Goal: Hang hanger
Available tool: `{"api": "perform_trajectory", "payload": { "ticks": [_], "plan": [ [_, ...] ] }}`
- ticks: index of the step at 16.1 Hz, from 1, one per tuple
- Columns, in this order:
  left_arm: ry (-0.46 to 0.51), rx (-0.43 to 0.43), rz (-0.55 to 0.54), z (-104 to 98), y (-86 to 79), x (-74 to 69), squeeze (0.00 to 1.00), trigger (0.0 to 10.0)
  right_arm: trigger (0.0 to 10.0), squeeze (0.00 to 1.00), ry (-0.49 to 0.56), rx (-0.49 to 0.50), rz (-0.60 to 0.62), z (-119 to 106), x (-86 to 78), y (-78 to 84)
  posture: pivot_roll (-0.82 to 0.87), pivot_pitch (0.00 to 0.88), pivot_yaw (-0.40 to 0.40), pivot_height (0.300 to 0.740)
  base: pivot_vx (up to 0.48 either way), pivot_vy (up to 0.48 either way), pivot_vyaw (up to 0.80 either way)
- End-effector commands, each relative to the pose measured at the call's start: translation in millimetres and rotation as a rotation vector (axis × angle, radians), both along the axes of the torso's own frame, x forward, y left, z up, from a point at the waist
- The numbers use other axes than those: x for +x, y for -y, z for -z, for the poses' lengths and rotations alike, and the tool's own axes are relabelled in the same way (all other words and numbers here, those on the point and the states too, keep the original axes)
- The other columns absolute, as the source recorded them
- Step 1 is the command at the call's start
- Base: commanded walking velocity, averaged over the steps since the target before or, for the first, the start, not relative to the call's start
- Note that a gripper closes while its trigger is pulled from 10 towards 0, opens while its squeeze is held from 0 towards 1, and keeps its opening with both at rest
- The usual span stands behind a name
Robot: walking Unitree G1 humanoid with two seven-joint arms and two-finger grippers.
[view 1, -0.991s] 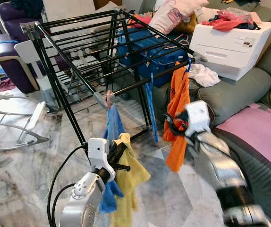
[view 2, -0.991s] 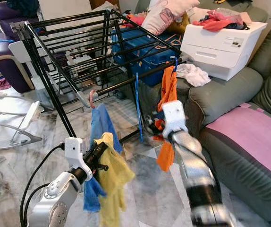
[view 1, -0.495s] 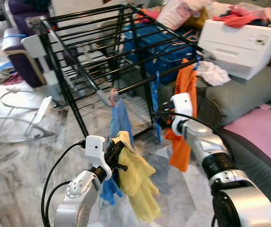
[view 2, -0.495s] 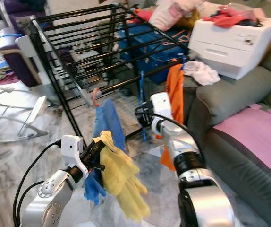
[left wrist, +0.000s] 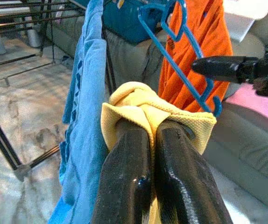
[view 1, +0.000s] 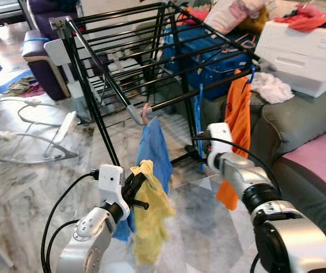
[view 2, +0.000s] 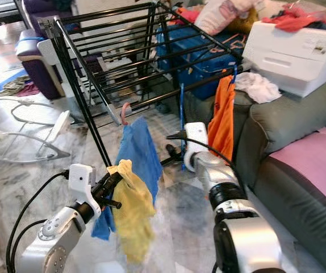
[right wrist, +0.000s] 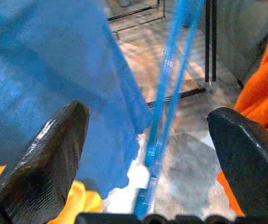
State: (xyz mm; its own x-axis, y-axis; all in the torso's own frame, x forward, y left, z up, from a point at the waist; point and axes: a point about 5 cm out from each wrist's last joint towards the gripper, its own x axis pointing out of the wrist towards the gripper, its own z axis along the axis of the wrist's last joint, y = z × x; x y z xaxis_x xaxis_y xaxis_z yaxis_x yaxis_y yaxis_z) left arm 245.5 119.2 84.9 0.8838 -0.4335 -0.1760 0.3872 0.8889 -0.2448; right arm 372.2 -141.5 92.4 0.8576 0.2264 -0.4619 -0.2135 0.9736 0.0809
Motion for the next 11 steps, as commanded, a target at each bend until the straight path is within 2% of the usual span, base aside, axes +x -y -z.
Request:
{"api": "perform_trajectory", "payload": {
  "ticks": [1,2,4,5,8,11],
  "plan": [
    [0.038,0.004,0.012,-9.5,-0.6,2.0,0.00,10.0,10.0,0.00,-0.007,0.000,0.026,2.8,-1.1,4.8,0.03,0.010,0.076,0.740,0.000,0.000,0.00],
    [0.038,0.004,0.012,-9.5,-0.6,2.0,0.00,10.0,10.0,0.00,-0.007,0.000,0.026,2.8,-1.1,4.8,0.03,0.010,0.076,0.740,0.000,0.000,0.00],
    [0.034,0.010,0.026,-10.4,-0.5,2.5,0.00,10.0,10.0,0.00,-0.016,-0.021,0.075,6.9,-3.1,17.6,0.02,0.010,0.089,0.740,0.000,0.000,0.00],
    [0.034,0.012,0.031,-10.8,0.1,2.7,0.00,10.0,10.0,0.00,0.002,-0.067,0.109,6.5,-3.4,28.8,0.02,0.009,0.092,0.740,0.000,0.000,0.00],
    [0.034,0.016,0.033,-11.0,-0.5,3.0,0.00,10.0,10.0,0.00,0.029,-0.097,0.146,3.0,-2.6,42.1,0.02,0.008,0.093,0.740,0.000,0.000,0.00],
    [0.032,0.019,0.033,-10.7,-0.5,3.3,0.00,10.0,10.0,0.00,0.065,-0.104,0.127,-4.6,1.2,43.3,0.02,0.003,0.094,0.740,0.000,0.000,0.00]
  ]
}}
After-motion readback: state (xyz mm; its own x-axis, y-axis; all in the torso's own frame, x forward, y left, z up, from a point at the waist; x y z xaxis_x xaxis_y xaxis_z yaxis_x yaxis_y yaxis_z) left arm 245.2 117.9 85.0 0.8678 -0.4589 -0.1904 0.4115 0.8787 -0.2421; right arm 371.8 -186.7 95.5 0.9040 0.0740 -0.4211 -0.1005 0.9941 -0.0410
